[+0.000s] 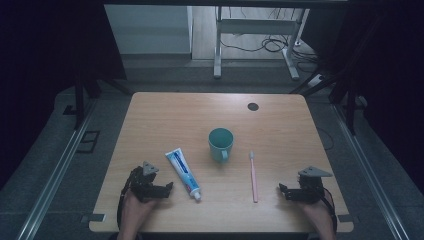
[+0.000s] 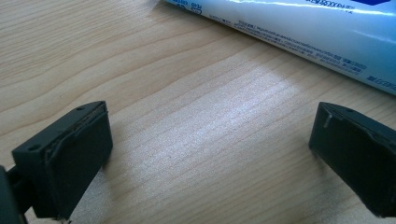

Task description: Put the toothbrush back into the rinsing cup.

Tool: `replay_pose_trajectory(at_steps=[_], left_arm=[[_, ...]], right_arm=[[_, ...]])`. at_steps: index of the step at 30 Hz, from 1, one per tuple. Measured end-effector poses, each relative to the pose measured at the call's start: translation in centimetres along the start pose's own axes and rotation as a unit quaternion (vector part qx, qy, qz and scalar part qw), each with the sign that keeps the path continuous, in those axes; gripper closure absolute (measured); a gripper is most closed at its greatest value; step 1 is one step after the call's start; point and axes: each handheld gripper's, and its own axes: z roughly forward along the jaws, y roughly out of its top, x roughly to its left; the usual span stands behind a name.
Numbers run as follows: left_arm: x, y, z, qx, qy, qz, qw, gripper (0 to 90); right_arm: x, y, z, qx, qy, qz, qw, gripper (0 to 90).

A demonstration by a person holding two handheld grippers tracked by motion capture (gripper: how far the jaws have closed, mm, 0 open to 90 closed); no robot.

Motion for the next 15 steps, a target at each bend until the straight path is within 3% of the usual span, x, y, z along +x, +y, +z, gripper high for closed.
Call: replay_pose_trajectory(at_steps=[13, 15], left_arm=[[0.02, 0.06, 0.05, 0.000, 0.001, 0.000, 1.0000, 0.0], [0.01, 0.07, 0.07, 0.000, 0.001, 0.000, 1.0000, 0.0]], right_arm=[[0.33, 0.39, -0.45, 0.008, 0.015, -0.009, 0.9998, 23.4], [0.54, 0.61, -0.63, 0.014, 0.029, -0.007, 0.9995, 29.7]])
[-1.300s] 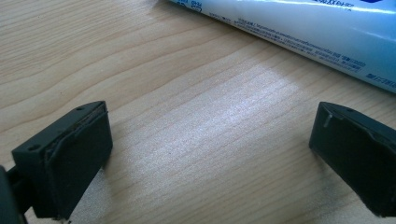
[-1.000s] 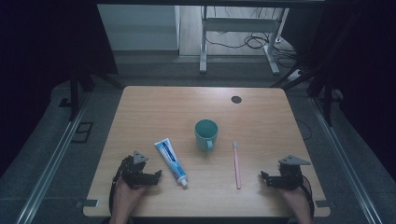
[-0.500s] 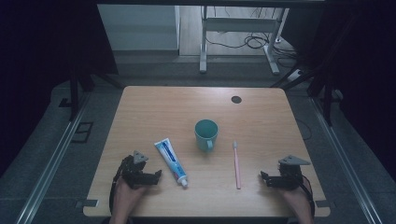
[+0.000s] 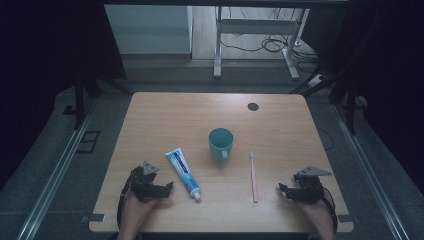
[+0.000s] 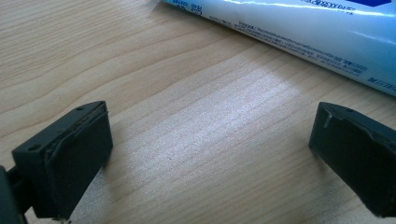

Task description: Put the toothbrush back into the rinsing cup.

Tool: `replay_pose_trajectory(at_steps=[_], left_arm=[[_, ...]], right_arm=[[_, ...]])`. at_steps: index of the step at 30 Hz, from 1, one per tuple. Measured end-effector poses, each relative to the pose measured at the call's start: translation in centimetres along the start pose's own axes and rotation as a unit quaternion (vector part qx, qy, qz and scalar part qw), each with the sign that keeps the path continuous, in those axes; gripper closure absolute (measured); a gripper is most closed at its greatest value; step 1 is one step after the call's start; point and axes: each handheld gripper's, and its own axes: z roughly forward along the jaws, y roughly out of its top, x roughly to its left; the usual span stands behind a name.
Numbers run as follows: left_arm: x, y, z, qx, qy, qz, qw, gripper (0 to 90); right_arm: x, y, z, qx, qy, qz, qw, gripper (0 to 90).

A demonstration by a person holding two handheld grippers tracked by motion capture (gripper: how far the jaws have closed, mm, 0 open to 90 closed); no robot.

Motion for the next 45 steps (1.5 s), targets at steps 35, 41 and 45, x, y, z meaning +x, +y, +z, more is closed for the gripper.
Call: replay_pose_trajectory(at_steps=[35, 41, 45], left_arm=[[0.0, 0.0, 0.0, 0.000, -0.001, 0.000, 1.0000, 0.0], [0.0, 0.0, 0.0, 0.000, -0.001, 0.000, 1.0000, 0.0], [0.0, 0.0, 0.0, 0.000, -0.001, 0.000, 1.0000, 0.0]], right_arm=[[5.6, 3.6, 0.2, -0.020, 0.134, -0.057, 0.9892, 89.6], [7.0, 4.0, 1.1, -0.012, 0.147, -0.061, 0.9871, 89.7], [7.9, 4.2, 1.7, -0.003, 0.154, -0.068, 0.9856, 89.5]])
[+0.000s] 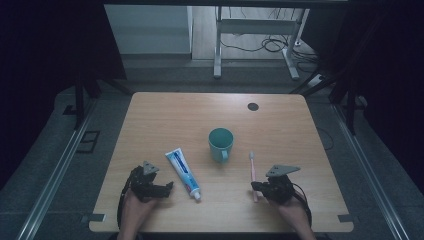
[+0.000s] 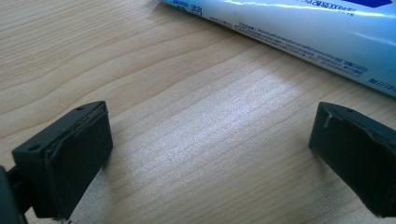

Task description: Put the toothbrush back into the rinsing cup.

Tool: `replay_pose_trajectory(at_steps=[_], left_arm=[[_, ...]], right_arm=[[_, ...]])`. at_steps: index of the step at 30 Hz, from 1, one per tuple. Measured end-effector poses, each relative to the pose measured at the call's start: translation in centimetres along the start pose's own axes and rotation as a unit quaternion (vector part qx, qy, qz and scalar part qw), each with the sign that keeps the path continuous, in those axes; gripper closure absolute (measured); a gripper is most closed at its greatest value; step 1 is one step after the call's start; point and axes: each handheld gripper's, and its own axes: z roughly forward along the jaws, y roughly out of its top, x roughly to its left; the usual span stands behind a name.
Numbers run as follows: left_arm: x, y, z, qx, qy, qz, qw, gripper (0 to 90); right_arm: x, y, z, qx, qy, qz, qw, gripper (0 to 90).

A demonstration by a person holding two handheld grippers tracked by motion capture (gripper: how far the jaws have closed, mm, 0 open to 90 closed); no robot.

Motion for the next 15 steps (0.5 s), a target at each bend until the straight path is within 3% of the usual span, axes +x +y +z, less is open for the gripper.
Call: replay_pose_trajectory(at_steps=[8, 15], left_arm=[[0.0, 0.0, 0.0, 0.000, 0.000, 0.000, 1.0000, 0.0], [0.0, 0.0, 0.0, 0.000, 0.000, 0.000, 1.0000, 0.0]], right_arm=[[0.2, -0.2, 1.1, 0.022, 0.005, 0.002, 0.9997, 88.6], [-0.3, -0.5, 1.1, 0.029, -0.001, 0.009, 0.9995, 88.1]])
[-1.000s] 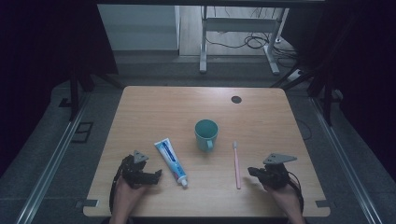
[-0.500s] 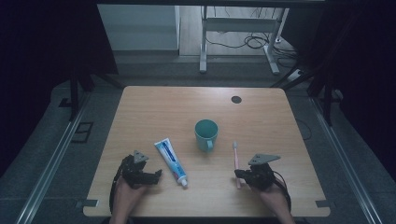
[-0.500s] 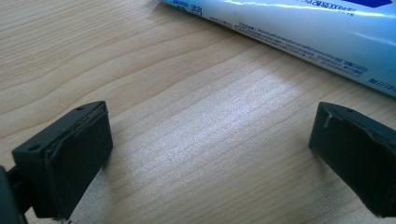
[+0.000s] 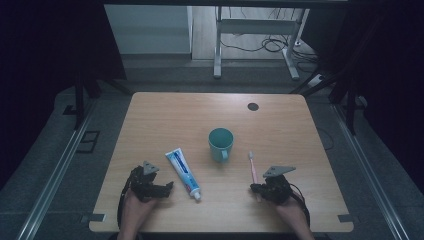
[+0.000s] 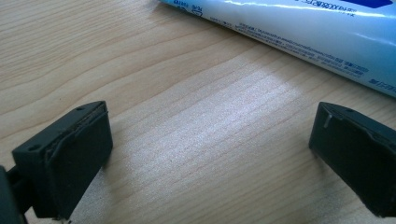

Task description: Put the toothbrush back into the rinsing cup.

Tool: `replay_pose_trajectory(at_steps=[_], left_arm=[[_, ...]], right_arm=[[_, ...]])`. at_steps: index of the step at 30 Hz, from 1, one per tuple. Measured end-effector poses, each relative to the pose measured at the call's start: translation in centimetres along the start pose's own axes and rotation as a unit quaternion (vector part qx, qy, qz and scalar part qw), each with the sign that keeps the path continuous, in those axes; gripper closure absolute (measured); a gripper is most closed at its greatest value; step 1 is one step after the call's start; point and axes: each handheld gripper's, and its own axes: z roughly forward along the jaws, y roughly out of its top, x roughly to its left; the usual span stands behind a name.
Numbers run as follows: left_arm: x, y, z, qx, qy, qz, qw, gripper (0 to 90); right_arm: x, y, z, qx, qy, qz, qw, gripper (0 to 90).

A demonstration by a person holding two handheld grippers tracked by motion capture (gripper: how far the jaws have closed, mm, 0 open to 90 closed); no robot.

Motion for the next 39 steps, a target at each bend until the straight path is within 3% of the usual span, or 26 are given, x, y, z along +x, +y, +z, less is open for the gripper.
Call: replay_pose_trajectory(at_steps=[18, 24, 29, 35, 39], left_arm=[[0.0, 0.0, 0.0, 0.000, 0.000, 0.000, 1.0000, 0.0], [0.0, 0.0, 0.0, 0.000, 0.000, 0.000, 1.0000, 0.0], [0.0, 0.0, 0.0, 0.000, 0.000, -0.001, 1.0000, 0.0], [0.0, 0.0, 0.0, 0.000, 0.001, -0.001, 1.0000, 0.0], [0.0, 0.0, 0.0, 0.000, 0.001, -0.003, 1.0000, 0.0]], right_arm=[[-2.4, -1.2, -1.4, 0.004, -0.027, 0.029, 0.9992, 88.2], [-2.7, -1.4, -1.7, 0.002, -0.026, 0.038, 0.9989, 87.9], [-2.8, -1.1, -2.1, -0.004, -0.021, 0.042, 0.9989, 81.5], [-3.5, -0.4, -2.6, 0.001, -0.031, 0.044, 0.9985, 72.9], [-3.7, 0.7, -2.8, 0.024, -0.035, 0.055, 0.9976, 67.8]])
